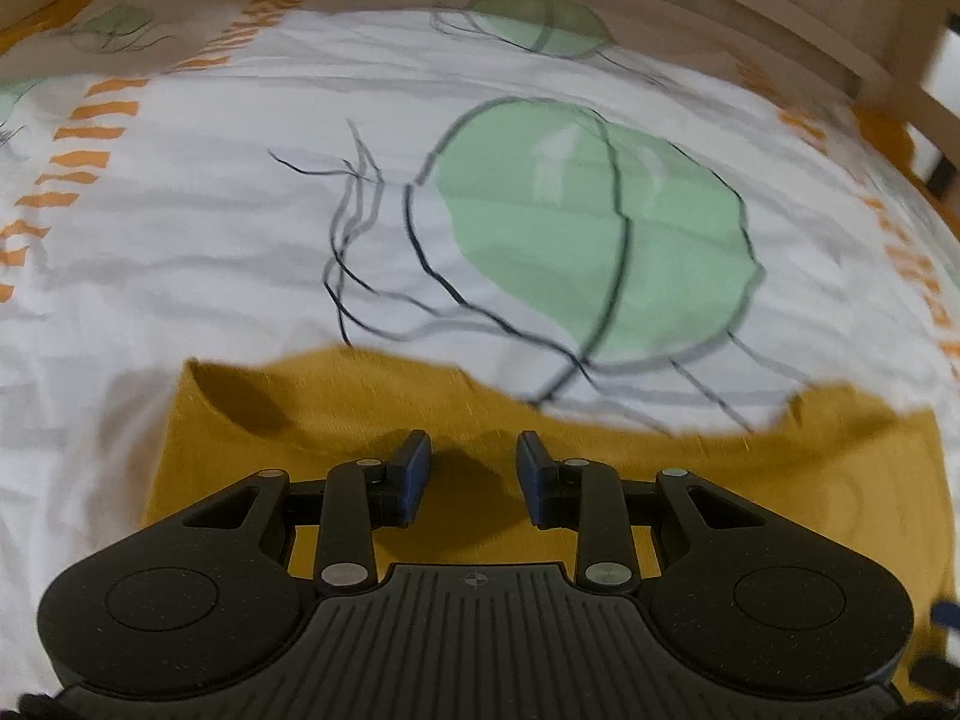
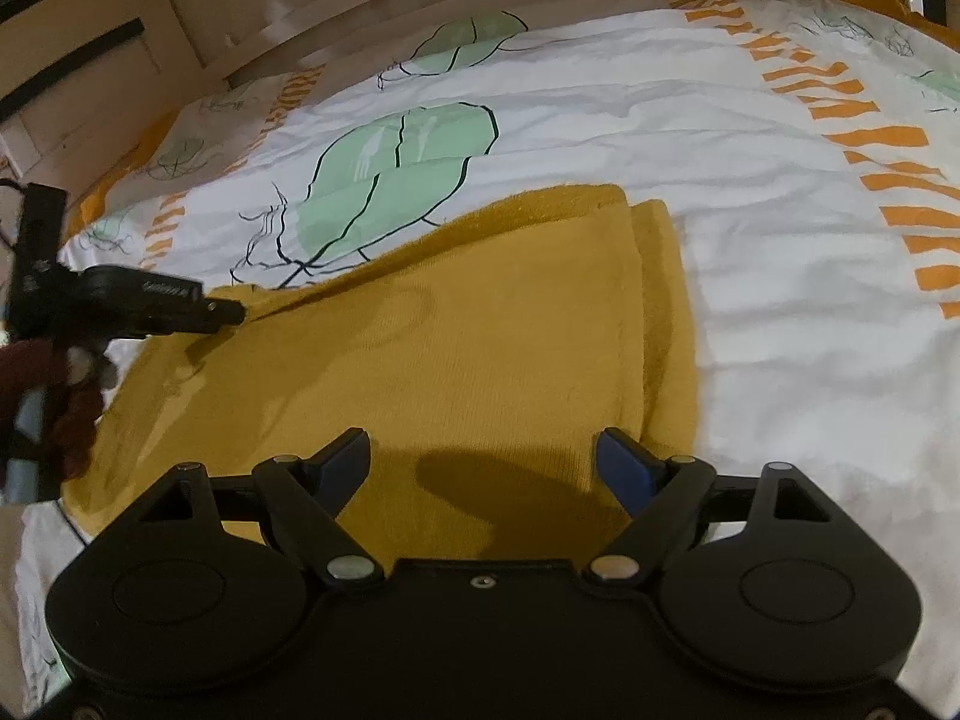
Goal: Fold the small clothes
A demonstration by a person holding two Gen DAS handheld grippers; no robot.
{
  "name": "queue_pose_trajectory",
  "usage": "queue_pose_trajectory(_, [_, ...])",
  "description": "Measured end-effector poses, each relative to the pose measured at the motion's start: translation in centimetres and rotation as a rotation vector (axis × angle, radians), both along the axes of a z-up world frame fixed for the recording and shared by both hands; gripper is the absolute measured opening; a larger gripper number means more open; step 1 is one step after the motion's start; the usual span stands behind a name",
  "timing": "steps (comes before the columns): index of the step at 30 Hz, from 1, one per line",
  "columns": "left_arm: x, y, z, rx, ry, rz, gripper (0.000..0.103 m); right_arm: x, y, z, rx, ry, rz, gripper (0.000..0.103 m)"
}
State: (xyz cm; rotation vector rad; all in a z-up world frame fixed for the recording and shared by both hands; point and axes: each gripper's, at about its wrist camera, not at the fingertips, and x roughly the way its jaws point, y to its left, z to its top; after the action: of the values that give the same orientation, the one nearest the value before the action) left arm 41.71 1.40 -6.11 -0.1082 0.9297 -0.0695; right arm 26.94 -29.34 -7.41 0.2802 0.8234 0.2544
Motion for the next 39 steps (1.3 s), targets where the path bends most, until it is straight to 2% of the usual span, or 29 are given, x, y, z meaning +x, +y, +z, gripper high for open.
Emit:
queue_pose_trajectory(7, [-0.4,-0.4,2.3,-0.026,-0.041,0.006,0.031,0.3,-1.9,0.9,0.069,-0.011,-0.062,0.088])
queue_pose_trajectory(12, [-3.2,-2.2,3.5,-0.035,-0.047,-0.100,0.031,0.3,-3.4,1.2,0.130,-0.009,-0.106,0.088])
queue_pose_trajectory(15, [-5.0,-3.1,3.0,-0.059,-0.015,-0.146,0.031,0.2,-4.3,1.3,0.201,-0.001,-0.123,0.089])
queue_pose_trajectory(18, [-5.2,-4.3,2.0,-0.038,0.016,-0.188,0.032,0.3,-5.1,1.0,0.285,0.020,-0.145,0.089])
queue_pose_trajectory(21, [-3.8,-4.9,0.8,-0.022,0.033,-0.168,0.032,0.2,-5.6,0.8,0.320,0.035,-0.161,0.089])
queue_pose_trajectory(26, [-0.5,-4.3,-0.5,0.000,0.036,-0.078,0.032,0.2,-6.5,0.8,0.350,0.033,-0.192,0.092])
queue_pose_trajectory(27, [0.0,-4.3,-0.6,-0.001,0.038,-0.072,0.032,0.1,-6.8,0.8,0.362,0.034,-0.199,0.095])
queue_pose_trajectory(31, [0.9,-4.2,0.0,-0.001,0.029,-0.049,0.032,0.2,-7.7,0.6,0.403,0.038,-0.220,0.095])
queue_pose_trajectory(33, [0.5,-4.2,0.6,-0.015,0.025,-0.052,0.032,0.3,-8.0,0.5,0.416,0.045,-0.229,0.095])
queue_pose_trajectory(39, [-4.0,-5.3,2.7,-0.036,0.033,-0.167,0.032,0.6,-8.4,-0.3,0.452,0.086,-0.236,0.096])
